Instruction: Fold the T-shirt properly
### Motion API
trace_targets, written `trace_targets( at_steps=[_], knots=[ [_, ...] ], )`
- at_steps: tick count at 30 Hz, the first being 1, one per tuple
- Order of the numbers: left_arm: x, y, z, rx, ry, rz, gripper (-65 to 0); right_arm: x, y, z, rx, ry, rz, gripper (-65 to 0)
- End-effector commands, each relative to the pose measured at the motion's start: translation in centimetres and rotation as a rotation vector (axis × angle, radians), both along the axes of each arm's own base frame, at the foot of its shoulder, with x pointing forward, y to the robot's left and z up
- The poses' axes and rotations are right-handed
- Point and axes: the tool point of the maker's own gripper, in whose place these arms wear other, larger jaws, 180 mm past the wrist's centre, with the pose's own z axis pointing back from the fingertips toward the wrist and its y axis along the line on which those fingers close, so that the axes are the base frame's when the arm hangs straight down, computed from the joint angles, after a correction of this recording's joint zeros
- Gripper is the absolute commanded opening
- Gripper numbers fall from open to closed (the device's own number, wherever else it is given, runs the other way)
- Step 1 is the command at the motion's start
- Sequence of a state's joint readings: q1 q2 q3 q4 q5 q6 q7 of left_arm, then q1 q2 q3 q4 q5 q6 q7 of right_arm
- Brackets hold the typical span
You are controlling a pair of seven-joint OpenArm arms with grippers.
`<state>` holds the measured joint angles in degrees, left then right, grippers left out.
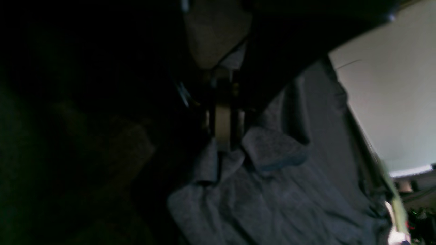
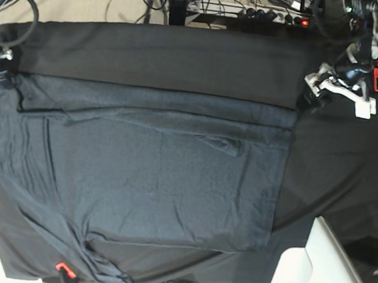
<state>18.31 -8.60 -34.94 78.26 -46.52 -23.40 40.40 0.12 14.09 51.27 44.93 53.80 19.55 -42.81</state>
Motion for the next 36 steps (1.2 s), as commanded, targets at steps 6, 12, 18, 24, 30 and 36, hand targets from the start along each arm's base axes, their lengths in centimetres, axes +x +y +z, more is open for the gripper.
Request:
trace_targets(
  at_steps=[6,12,18,24,30,36],
  knots=[
    [2.7,-0.1,0.6,-0.03,-0.06,0.023,-4.3,0.4,-1.1,0.8,-0.028,-0.012,0.005,-64.8],
    [4.7,-3.3,-0.8,-0.099,-0.049,-0.027,-4.3,1.0,-1.1,1.0,-0.029,-0.023,0.006,-64.8],
    [5.9,-4.5,-1.7,-0.142,-0.034,-0.032,-4.3,1.0,-1.1,1.1,-0.03,-0.025,0.006,-64.8],
    [6.0,-4.4,-2.0,-0.149,-0.03,-0.025,-18.9,1.2,-1.1,1.2,-0.03,-0.028,0.006,-64.8],
    [6.0,-4.3,-1.9,-0.149,-0.03,-0.019,-65.0,1.9,-1.1,1.5,-0.03,-0.041,0.007,-64.8],
    [6.0,-3.9,-1.6,-0.142,-0.035,-0.02,-65.0,2.0,-1.3,1.7,-0.038,-0.046,0.008,-64.8]
  ],
)
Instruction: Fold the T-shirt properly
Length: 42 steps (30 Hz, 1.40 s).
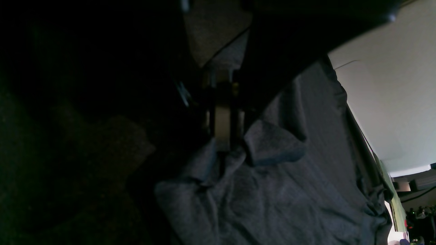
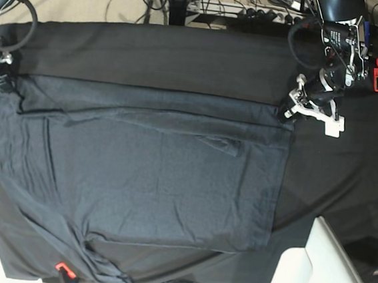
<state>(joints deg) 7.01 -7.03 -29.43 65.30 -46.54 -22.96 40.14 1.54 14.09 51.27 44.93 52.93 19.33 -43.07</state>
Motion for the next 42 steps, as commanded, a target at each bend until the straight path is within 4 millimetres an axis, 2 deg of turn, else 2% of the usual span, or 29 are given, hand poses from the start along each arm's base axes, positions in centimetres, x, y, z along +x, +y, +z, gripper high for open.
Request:
trace_targets(
  at_steps=[1,6,11,15,21,25,27,30,34,37,42],
  knots=[
    [0.7,0.7,1.1,0.012,-0.043,0.0,-65.0,1.0,-1.5,1.5,-0.041,-0.04,-0.001,-64.8],
    [-0.2,0.9,0.9,0.019,-0.012,-0.028,-65.0,1.4,-2.3,3.3,-0.097,-0.065,0.025,-64.8],
    [0.2,0.5,2.8,0.048,-0.024,-0.1,-65.0,1.4,-2.7,4.1,-0.1,-0.055,0.019,-64.8],
    [-0.4,0.4,3.2,0.062,-0.018,-0.124,-65.0,0.9,-2.8,4.6,-0.114,-0.047,0.032,-64.8],
    [-2.0,2.8,2.9,0.077,0.002,-0.055,-65.0,-0.1,-3.2,5.2,-0.151,-0.037,0.051,-64.8],
    [-2.9,2.8,2.6,0.078,0.021,-0.057,-65.0,-0.5,-2.8,5.4,-0.143,-0.027,0.078,-64.8],
    [-3.7,2.8,2.2,0.079,0.037,-0.058,-65.0,-1.4,-2.5,5.0,-0.111,-0.02,0.053,-64.8],
    [-3.5,2.9,3.2,0.106,0.012,-0.074,-65.0,-2.2,-2.7,5.8,-0.112,-0.025,0.047,-64.8],
    [-4.2,2.4,3.8,0.118,0.033,-0.118,-65.0,-2.8,-2.7,6.7,-0.141,-0.017,0.073,-64.8],
    [-4.2,2.2,4.5,0.133,0.028,-0.145,-65.0,-4.0,-2.4,6.1,-0.111,0.016,0.024,-64.8],
    [-5.0,2.2,5.0,0.154,0.028,-0.159,-65.0,-5.7,-2.1,5.8,-0.11,0.053,0.043,-64.8]
  ],
)
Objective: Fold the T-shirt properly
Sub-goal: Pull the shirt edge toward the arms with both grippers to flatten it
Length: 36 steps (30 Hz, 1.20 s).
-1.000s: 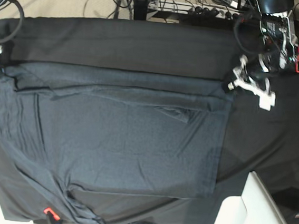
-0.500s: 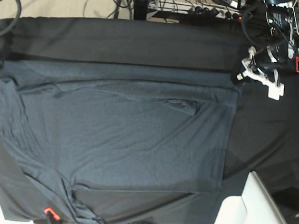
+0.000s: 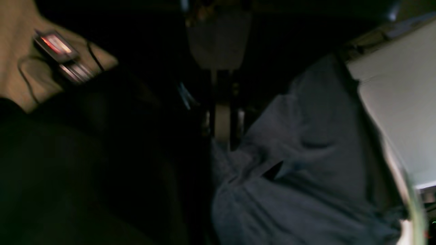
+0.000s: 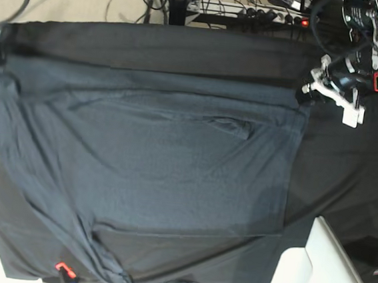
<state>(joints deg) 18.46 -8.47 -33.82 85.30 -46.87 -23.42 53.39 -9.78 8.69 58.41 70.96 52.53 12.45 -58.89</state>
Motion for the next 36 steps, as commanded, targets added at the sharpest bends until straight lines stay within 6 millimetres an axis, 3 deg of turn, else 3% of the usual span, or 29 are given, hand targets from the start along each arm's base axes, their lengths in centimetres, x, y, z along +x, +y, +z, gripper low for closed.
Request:
trace_targets(
  at_steps=[1,9,18,26,36],
  knots=[
    [0.2,0.6,0.8,0.014,-0.027,-0.001,-65.0,0.7,-1.1,1.3,-0.031,-0.039,-0.002,-64.8],
    [-2.0,1.9,0.2,0.052,0.029,-0.017,-65.0,-2.0,0.4,1.6,-0.064,-0.005,0.026,-64.8],
    [-2.9,2.5,1.3,0.098,0.028,-0.049,-65.0,-3.8,0.7,1.9,-0.088,0.027,0.035,-64.8],
    [-4.5,5.2,1.7,0.125,0.073,0.008,-65.0,-5.2,0.7,1.5,-0.088,0.059,0.037,-64.8],
    [-5.8,4.9,0.9,0.115,0.104,0.01,-65.0,-5.8,0.9,1.1,-0.082,0.077,0.04,-64.8]
  ],
)
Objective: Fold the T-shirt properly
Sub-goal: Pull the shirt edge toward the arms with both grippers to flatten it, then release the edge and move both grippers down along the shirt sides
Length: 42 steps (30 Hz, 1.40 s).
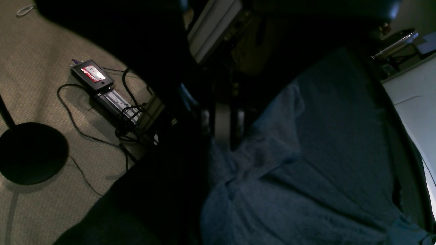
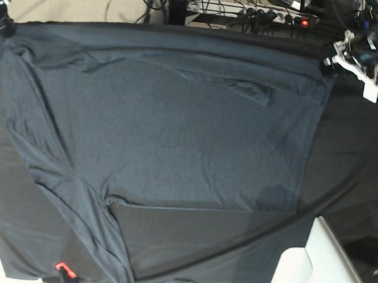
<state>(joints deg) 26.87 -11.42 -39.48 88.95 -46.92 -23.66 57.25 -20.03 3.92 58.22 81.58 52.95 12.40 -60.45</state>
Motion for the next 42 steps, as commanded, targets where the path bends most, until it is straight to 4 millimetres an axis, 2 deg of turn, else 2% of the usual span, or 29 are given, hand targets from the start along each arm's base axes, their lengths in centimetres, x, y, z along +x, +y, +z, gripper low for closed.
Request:
trace_targets(
  at_steps=[1,12,15,17,19,20,23,25,27,29,32,36,39,42],
  knots=[
    [0.4,0.8,0.8,0.021,-0.026,0.001,-65.0,0.1,-1.1,0.7,-0.033,-0.015,-0.005,-64.8],
    [0.1,0.7,0.3,0.013,-0.012,0.003,-65.0,0.1,-1.1,0.6,-0.03,-0.014,-0.006,-64.8],
    [-0.4,0.8,-0.5,-0.002,0.01,0.019,-65.0,-0.4,-0.8,-0.3,0.002,0.005,-0.019,-64.7],
    [-0.8,1.0,-0.9,-0.009,0.026,0.027,-65.0,-0.7,-0.6,-0.8,0.017,0.016,-0.026,-60.0],
    [-0.8,1.1,-1.0,-0.007,0.027,0.031,-65.0,-0.7,-0.7,-0.8,0.014,0.015,-0.028,-49.5],
    [-0.8,1.1,-0.9,-0.007,0.025,0.032,-61.5,-0.7,-0.7,-0.7,0.012,0.013,-0.028,-42.8],
    [-0.6,1.2,-0.8,-0.005,0.02,0.036,-34.4,-0.1,-0.8,-0.5,0.009,-0.001,-0.027,-25.8],
    [-0.4,1.3,-0.6,-0.001,0.013,0.034,-19.4,0.0,-0.8,-0.5,0.008,-0.004,-0.029,-21.9],
    [0.3,1.4,-0.3,0.003,-0.005,0.031,-8.9,0.0,-0.8,-0.5,0.007,-0.005,-0.03,-21.8],
    [0.8,1.7,0.0,0.008,-0.017,0.038,-2.5,0.1,-0.9,-0.4,0.005,-0.006,-0.029,-21.8],
    [1.4,4.2,1.3,0.043,-0.062,0.103,0.0,0.7,-1.1,-0.2,0.0,-0.02,-0.03,-21.8],
    [2.2,9.3,4.3,0.125,-0.139,0.21,0.0,2.6,-2.7,1.7,-0.062,-0.061,-0.004,-21.8],
    [3.2,12.4,6.3,0.215,-0.151,0.205,0.0,5.4,-4.9,3.8,-0.114,-0.105,0.001,-21.2],
    [4.6,14.3,7.3,0.328,-0.126,0.175,0.0,10.2,-5.8,5.1,-0.208,-0.1,0.133,-21.0]
  ],
)
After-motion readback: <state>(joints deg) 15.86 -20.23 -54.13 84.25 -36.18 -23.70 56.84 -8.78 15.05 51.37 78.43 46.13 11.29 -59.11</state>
